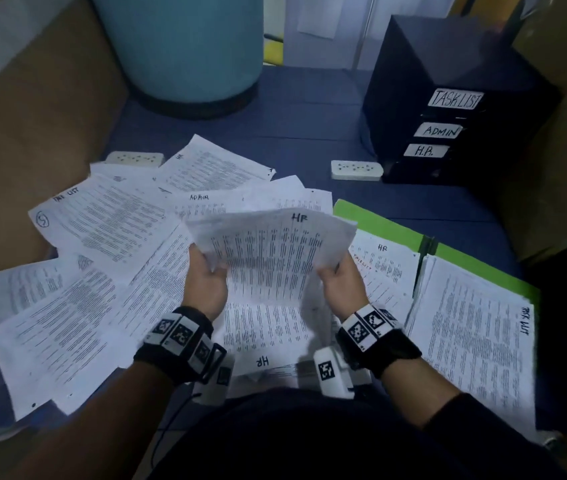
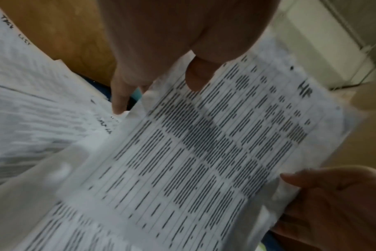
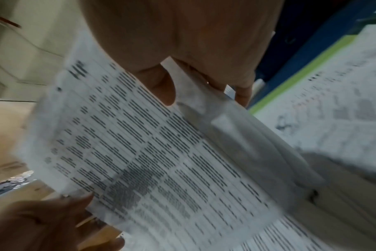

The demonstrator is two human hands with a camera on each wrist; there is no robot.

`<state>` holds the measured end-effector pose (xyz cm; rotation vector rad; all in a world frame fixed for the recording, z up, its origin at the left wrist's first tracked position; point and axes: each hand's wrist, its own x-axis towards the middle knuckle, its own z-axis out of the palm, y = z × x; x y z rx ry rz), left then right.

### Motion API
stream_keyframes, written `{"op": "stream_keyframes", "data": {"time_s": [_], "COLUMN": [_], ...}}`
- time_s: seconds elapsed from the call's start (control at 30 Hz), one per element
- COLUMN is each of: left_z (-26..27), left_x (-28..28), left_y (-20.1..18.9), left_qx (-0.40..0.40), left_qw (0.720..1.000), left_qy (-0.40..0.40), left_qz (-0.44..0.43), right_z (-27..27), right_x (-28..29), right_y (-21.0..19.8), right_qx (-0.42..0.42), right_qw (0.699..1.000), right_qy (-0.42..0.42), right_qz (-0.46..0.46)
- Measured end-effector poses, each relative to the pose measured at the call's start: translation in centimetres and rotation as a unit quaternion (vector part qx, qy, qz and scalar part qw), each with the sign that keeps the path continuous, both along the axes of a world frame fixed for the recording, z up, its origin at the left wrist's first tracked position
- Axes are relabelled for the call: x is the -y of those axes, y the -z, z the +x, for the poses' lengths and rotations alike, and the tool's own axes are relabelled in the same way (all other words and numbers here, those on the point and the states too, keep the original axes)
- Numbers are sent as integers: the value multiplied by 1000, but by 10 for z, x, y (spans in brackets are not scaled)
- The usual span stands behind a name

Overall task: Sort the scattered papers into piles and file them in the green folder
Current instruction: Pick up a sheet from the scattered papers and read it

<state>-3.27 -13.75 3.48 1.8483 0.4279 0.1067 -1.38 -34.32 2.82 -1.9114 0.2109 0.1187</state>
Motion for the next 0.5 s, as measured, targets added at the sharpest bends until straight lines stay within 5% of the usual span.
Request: {"op": "stream_keyframes", "data": {"time_s": [0.17, 0.37, 0.5], "left_z": [14, 8, 19], "left_x": [-6, -7, -2], "left_y": [-13, 5, -3], "left_qx": [48, -23, -12], "left_qw": [999, 998, 998], "left_qy": [-26, 43, 52], "left_qz": [4, 37, 31], "right_z": [6, -3, -2], "right_x": [-2, -2, 12], "right_y": [-14, 13, 1], "right_qx": [38, -47, -2], "right_qw": [997, 994, 996], "right_qy": [45, 3, 45], "right_qz": [50, -95, -82]}}
